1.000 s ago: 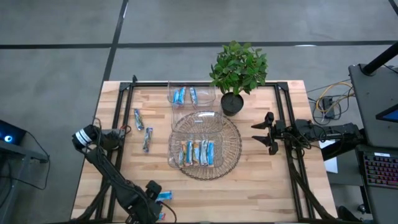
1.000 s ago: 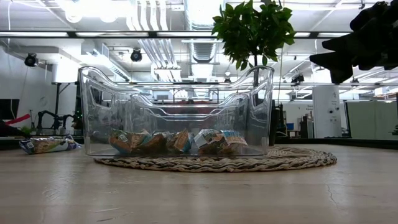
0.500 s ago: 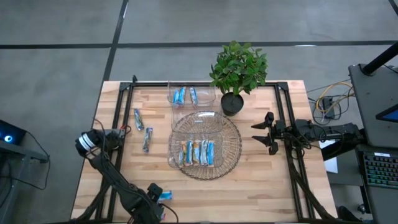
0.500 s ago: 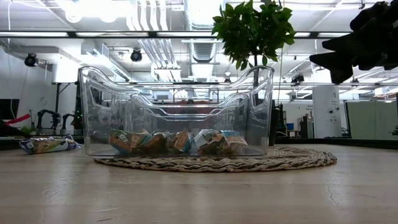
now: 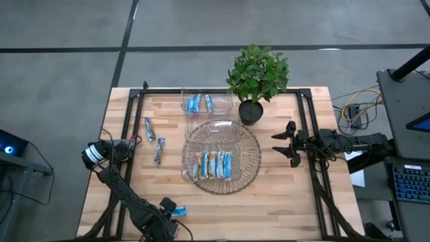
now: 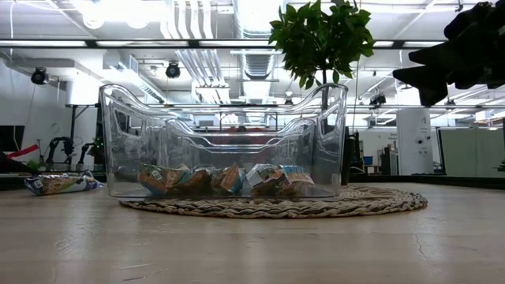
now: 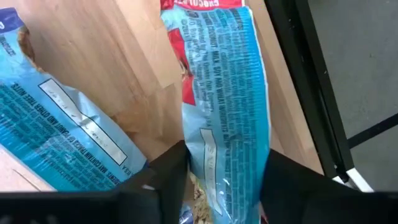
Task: Pick and place Granola Bars by type
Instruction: Put the red granola bar into the top transparent bin
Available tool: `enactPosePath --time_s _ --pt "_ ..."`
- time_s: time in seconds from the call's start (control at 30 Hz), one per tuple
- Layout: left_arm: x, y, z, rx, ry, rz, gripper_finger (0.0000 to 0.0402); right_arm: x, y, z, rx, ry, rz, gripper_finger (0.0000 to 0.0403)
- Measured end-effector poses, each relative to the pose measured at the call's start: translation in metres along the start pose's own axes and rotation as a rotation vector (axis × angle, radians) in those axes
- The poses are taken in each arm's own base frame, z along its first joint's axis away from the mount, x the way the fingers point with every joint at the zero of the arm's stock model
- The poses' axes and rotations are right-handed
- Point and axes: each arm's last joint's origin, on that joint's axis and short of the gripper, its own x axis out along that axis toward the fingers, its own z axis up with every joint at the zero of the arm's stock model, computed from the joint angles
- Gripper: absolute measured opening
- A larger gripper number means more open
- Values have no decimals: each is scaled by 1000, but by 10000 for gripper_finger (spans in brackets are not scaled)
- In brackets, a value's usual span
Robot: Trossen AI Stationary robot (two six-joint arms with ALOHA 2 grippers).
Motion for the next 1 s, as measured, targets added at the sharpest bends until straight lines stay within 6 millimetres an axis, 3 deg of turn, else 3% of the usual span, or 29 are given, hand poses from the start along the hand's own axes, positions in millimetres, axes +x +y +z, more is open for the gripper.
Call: enactPosePath --time_s 0.57,0.8,1.0 --pt "-4 2 -1 -45 -1 0 17 0 0 0 0 0 0 224" --pt "-49 14 14 -208 -93 -9 12 0 0 0 0 -1 -1 224" --pt "-103 32 19 -324 -170 24 10 0 0 0 0 0 0 224"
